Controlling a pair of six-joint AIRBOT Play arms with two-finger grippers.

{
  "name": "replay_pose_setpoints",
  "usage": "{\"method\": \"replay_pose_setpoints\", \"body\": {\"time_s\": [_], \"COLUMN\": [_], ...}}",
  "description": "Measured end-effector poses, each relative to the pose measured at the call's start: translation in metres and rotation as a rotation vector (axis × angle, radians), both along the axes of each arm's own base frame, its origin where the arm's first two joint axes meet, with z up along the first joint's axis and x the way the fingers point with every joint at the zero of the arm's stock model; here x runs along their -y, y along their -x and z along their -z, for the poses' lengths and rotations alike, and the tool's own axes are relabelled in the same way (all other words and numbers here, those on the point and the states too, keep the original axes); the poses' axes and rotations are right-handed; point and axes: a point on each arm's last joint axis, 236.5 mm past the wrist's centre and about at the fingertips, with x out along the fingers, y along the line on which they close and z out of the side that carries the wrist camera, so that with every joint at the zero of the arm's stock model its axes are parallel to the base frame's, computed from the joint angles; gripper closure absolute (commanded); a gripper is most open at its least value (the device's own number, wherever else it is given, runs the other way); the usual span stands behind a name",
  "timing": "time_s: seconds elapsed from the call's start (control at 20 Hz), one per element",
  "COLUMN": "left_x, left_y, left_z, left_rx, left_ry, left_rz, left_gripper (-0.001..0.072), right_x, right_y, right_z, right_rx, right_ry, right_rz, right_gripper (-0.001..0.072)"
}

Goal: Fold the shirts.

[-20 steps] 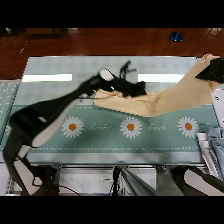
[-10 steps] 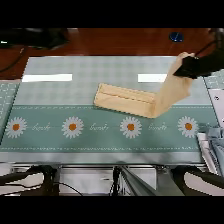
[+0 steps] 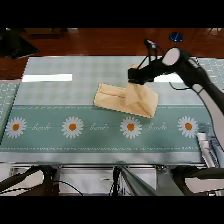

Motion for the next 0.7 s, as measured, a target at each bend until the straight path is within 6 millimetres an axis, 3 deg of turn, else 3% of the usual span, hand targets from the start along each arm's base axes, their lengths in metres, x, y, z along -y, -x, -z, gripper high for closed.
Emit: {"method": "replay_pose_setpoints", "body": {"time_s": [0.1, 0.15, 0.3, 0.4, 0.5, 0.55, 0.6, 0.7], "left_x": [0.011, 0.016, 0.037, 0.047, 0.052, 0.052, 0.051, 0.046], "left_y": [0.008, 0.012, 0.025, 0.030, 0.033, 0.032, 0.031, 0.028], "left_z": [0.017, 0.026, 0.057, 0.073, 0.084, 0.087, 0.090, 0.098], "left_rx": [-0.051, -0.071, -0.150, -0.181, -0.198, -0.195, -0.195, -0.194], "left_ry": [0.002, 0.002, 0.009, 0.014, 0.014, 0.011, 0.006, -0.021], "left_rz": [0.037, 0.056, 0.116, 0.134, 0.145, 0.143, 0.142, 0.130], "left_gripper": [0.0687, 0.0687, 0.0687, 0.0687, 0.0686, 0.0686, 0.0686, 0.0683], "right_x": [-0.031, -0.045, -0.080, -0.086, -0.071, -0.052, -0.028, 0.043], "right_y": [-0.002, -0.003, -0.005, -0.005, 0.000, 0.002, 0.005, 0.013], "right_z": [0.010, 0.011, 0.001, -0.017, -0.036, -0.046, -0.053, -0.053], "right_rx": [0.010, 0.015, 0.035, 0.057, 0.073, 0.088, 0.097, 0.084], "right_ry": [-0.044, -0.076, -0.188, -0.234, -0.230, -0.192, -0.137, 0.060], "right_rz": [0.000, 0.004, 0.029, 0.020, -0.011, -0.028, -0.041, -0.045], "right_gripper": [0.0289, 0.0230, 0.0220, 0.0222, 0.0222, 0.0222, 0.0222, 0.0266]}}
